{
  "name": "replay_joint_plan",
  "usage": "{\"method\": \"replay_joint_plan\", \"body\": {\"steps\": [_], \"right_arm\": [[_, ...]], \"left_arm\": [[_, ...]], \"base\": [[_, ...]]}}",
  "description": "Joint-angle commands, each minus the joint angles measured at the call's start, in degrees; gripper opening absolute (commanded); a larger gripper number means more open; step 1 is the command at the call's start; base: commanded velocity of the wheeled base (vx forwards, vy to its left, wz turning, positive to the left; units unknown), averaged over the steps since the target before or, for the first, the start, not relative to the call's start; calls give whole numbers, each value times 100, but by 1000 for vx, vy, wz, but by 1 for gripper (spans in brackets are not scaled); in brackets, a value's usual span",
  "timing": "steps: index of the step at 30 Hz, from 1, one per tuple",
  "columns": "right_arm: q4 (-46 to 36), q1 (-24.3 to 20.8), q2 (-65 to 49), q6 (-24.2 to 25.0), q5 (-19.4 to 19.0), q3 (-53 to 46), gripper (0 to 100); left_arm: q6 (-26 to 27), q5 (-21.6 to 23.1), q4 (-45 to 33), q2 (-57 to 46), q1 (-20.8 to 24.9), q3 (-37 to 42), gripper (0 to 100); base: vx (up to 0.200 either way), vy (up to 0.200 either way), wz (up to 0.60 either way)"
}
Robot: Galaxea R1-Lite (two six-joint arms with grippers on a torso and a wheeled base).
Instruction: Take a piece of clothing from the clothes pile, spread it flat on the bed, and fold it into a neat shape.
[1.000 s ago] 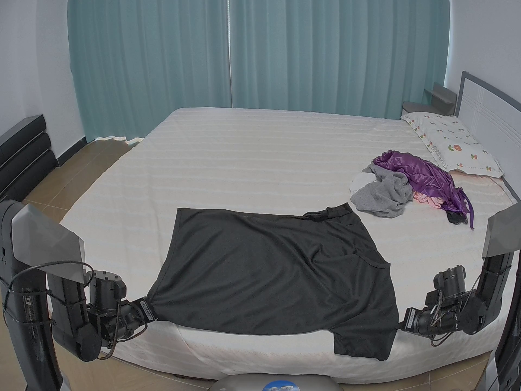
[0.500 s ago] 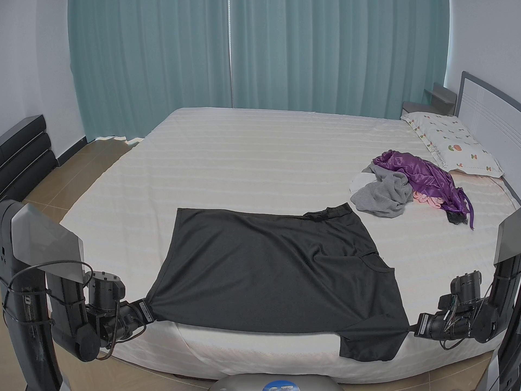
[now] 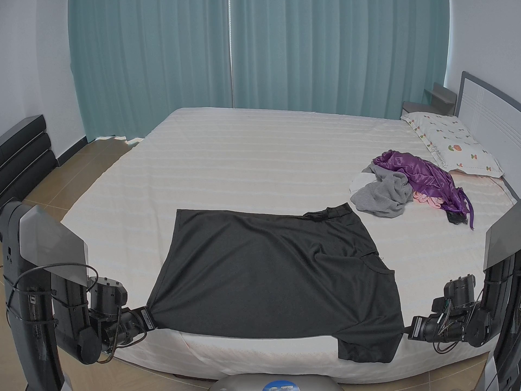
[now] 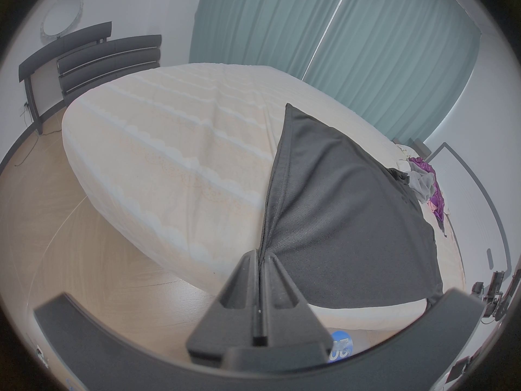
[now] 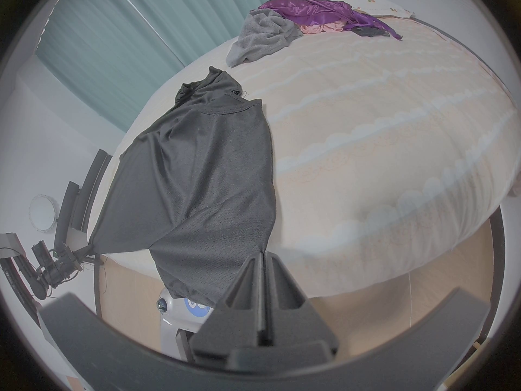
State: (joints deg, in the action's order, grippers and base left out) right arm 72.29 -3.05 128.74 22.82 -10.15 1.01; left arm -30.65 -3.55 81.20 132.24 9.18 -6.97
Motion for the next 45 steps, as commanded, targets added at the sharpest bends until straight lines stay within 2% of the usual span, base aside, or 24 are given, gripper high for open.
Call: {"method": "replay_joint_plan", "body": {"steps": [1,2,3,4,11,16,24,30,34,45], "right_arm": [[163,-29,283,38,-22,-66,0],[233,-29,309,47,-22,-75,0],[242,-29,318,56,-22,-75,0],[330,-29,327,109,-30,-84,100],[479,-3,19,574,-48,-101,100],[971,32,-16,1172,-48,-101,100],[1296,67,-25,1743,-39,-101,100],[1314,76,-7,1840,-39,-101,100],[1323,67,1,1866,-39,-101,100],[1349,15,-25,1875,-39,-101,100]], "left_arm": [[-29,21,10,170,5,-32,0],[-38,21,10,197,5,-41,100],[-38,21,10,205,5,-41,100],[-38,21,10,240,5,-59,100],[-64,38,19,188,-57,-129,100],[-152,249,27,144,-259,-287,100],[-785,311,27,-260,-347,-472,100],[-1057,328,27,-252,-364,-524,100],[-1057,328,27,-243,-364,-533,100],[-1066,311,27,-225,-320,-586,100]], "base": [[0,0,0],[0,0,0],[0,0,0],[0,0,0],[0,0,0],[0,0,0],[0,0,0],[0,67,0],[0,200,0],[0,0,0]]}}
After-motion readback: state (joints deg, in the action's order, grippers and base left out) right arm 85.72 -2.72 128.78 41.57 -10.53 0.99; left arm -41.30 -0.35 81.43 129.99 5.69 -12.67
